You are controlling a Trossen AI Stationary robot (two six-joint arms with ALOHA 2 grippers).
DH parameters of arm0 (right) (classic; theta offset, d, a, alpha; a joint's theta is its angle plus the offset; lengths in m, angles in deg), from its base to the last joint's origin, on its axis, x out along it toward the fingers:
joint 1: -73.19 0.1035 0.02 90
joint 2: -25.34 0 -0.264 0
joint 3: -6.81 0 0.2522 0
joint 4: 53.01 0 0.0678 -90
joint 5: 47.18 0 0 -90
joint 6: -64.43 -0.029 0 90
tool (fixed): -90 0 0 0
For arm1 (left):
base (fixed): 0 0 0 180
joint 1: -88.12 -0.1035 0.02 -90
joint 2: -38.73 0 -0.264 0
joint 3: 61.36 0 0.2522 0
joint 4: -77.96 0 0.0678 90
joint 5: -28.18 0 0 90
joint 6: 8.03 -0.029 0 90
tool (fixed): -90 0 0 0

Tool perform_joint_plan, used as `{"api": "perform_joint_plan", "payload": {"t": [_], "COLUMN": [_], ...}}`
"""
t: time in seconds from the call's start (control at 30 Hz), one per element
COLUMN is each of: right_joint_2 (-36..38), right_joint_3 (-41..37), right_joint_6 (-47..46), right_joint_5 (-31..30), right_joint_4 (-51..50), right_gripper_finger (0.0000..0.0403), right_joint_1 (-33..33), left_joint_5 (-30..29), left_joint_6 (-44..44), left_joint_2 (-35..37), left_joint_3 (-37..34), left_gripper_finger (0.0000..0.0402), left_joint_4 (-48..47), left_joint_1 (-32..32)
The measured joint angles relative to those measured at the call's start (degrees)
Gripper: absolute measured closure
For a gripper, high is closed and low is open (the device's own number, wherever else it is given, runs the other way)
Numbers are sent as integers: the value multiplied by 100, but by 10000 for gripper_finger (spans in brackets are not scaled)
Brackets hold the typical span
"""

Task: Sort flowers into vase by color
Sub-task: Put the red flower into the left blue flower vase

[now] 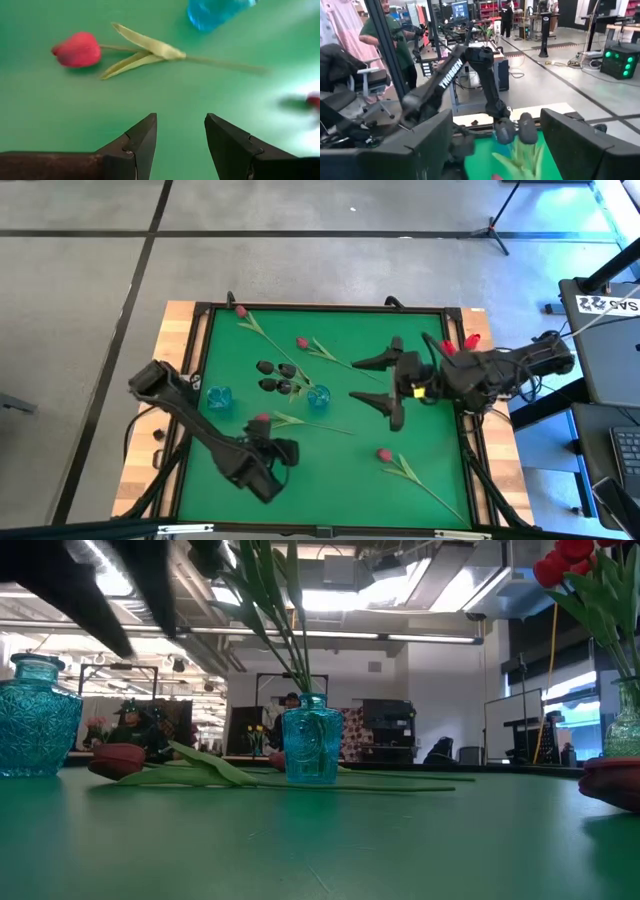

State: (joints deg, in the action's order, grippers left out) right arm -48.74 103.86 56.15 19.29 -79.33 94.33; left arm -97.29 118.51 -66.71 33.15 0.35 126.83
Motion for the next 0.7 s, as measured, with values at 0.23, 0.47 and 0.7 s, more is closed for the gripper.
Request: {"api": "perform_joint_plan", "payload": {"t": [0.23,0.47,0.7], "right_joint_2": [0,-4,-4], "right_joint_3": [491,953,1299], "right_joint_6": [-27,-75,-75], "right_joint_5": [-748,-776,-779], "right_joint_4": [-512,-1377,-1910], "right_gripper_finger": [105,105,105], "right_joint_1": [612,890,961], "left_joint_5": [-413,-354,-91], "left_joint_6": [1612,1742,1873], "left_joint_2": [-481,-833,-937], "left_joint_3": [-2,-2,-197], "left_gripper_finger": [239,239,239], "left_joint_4": [-70,-110,7], "left_joint_1": [-368,-921,-1317]}}
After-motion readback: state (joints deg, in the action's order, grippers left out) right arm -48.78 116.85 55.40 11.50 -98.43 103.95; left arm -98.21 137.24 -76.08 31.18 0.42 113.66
